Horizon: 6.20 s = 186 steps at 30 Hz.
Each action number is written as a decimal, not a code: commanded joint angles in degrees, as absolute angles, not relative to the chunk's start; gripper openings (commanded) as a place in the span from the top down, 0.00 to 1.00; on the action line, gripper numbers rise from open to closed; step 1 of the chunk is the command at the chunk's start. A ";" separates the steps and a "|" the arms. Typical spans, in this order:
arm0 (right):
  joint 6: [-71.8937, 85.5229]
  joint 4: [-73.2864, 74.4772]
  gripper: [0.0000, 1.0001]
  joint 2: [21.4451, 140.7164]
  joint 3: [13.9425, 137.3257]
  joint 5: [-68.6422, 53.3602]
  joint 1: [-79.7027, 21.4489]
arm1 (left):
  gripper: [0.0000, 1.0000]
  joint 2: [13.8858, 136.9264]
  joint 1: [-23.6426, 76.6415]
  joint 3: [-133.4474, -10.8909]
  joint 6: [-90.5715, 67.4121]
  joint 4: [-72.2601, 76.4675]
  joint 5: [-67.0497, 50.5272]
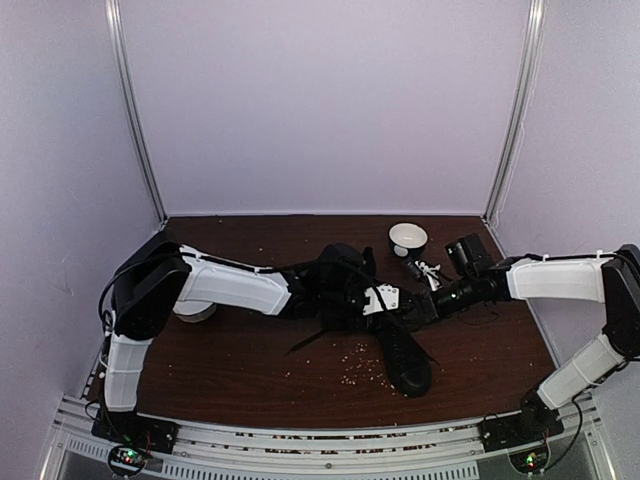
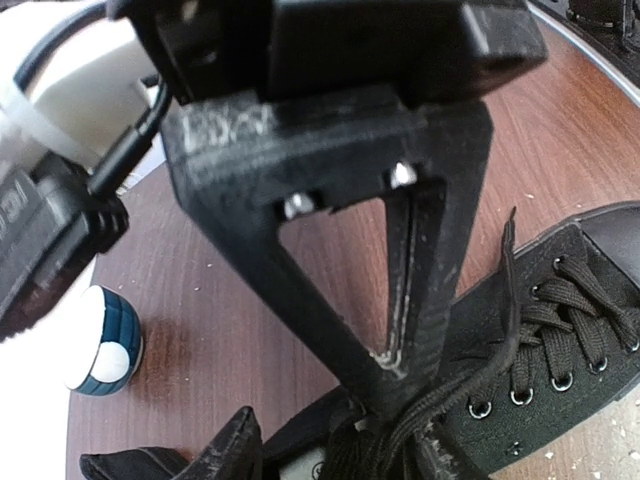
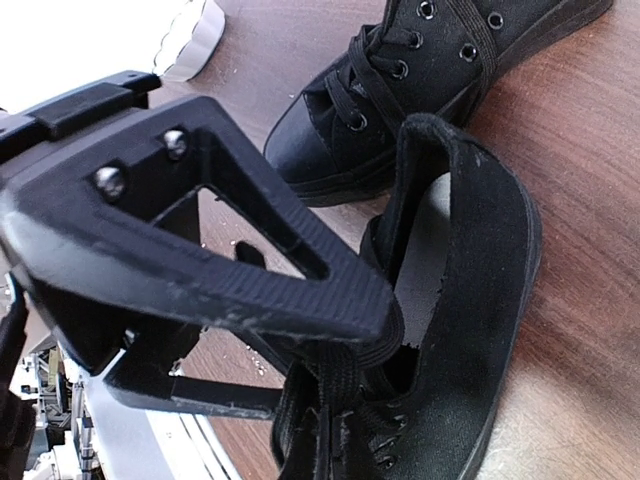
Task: Tie the shoes
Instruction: Adjust the loop with the shoelace on the shoe.
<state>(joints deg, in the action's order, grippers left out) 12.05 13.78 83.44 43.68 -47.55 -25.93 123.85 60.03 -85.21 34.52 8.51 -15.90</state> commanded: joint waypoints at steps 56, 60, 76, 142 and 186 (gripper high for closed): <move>9.05 18.63 1.00 80.01 46.39 -48.20 -25.75 | 0.70 127.38 58.03 -91.01 29.16 5.49 -25.49; 8.73 19.01 1.00 79.99 46.80 -48.38 -25.75 | 0.70 127.50 57.92 -90.97 28.71 5.99 -24.72; 7.63 19.96 1.00 80.95 47.64 -50.88 -26.61 | 1.00 128.76 57.98 -91.50 24.41 8.63 -23.63; 12.59 10.63 0.86 85.26 45.04 -50.89 -24.78 | 1.00 129.20 58.10 -89.91 23.38 12.72 -21.53; 13.90 10.17 1.00 80.78 42.54 -44.53 -23.03 | 0.95 125.80 59.33 -84.37 24.24 17.90 -15.50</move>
